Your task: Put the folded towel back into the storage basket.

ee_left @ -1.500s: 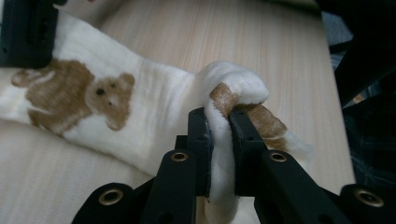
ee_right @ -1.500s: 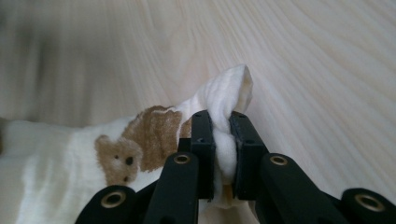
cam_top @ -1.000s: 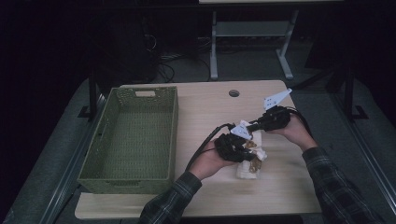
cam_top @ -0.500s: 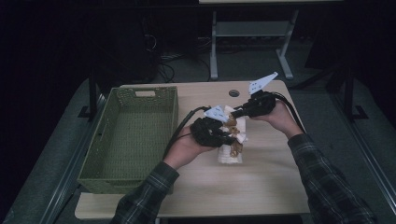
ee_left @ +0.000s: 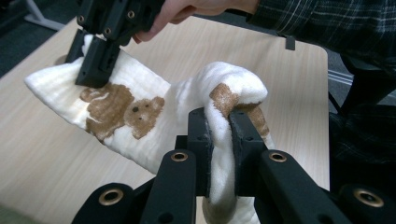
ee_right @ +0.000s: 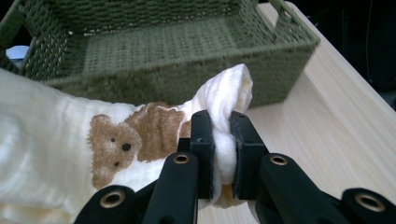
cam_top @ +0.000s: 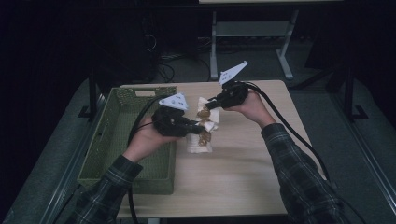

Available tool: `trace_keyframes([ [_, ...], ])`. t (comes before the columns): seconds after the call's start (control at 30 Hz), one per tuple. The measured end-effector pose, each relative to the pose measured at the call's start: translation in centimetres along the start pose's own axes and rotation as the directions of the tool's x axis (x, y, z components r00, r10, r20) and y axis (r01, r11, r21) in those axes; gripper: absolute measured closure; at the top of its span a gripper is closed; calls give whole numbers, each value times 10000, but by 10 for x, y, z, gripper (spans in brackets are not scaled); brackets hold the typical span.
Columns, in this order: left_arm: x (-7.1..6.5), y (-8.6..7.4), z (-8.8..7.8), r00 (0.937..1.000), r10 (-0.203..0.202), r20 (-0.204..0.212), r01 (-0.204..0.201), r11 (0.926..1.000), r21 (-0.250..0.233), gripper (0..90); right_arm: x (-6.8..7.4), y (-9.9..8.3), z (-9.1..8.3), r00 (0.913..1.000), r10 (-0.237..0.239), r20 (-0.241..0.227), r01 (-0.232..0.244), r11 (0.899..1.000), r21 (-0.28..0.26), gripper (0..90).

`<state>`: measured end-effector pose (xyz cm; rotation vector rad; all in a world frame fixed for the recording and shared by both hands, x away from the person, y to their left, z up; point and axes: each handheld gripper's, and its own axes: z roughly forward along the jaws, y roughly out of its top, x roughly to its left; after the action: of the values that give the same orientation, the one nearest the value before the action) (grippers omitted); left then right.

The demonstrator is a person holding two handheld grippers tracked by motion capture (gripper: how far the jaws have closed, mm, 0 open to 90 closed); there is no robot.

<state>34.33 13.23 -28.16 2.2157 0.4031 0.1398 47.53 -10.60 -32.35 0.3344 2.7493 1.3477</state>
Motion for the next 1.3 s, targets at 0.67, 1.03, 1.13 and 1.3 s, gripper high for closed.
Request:
trace_keyframes([
  [0.67,26,-62,-75,9963,-500,-703,471,9980,-430,803,7,66,75,9974,-542,-479,535,9984,-168,813],
  [1.03,25,-98,-94,9912,-1065,-781,1026,9934,-518,803,17,88,123,9919,-1022,-760,1016,9948,-114,813],
  [1.13,24,-105,-92,9907,-1153,-720,1123,9927,-441,801,18,88,130,9916,-1026,-785,1021,9947,-105,813],
  [1.3,25,-112,-83,9916,-1183,-516,1170,9928,-265,799,19,85,135,9917,-998,-809,1006,9949,56,813],
])
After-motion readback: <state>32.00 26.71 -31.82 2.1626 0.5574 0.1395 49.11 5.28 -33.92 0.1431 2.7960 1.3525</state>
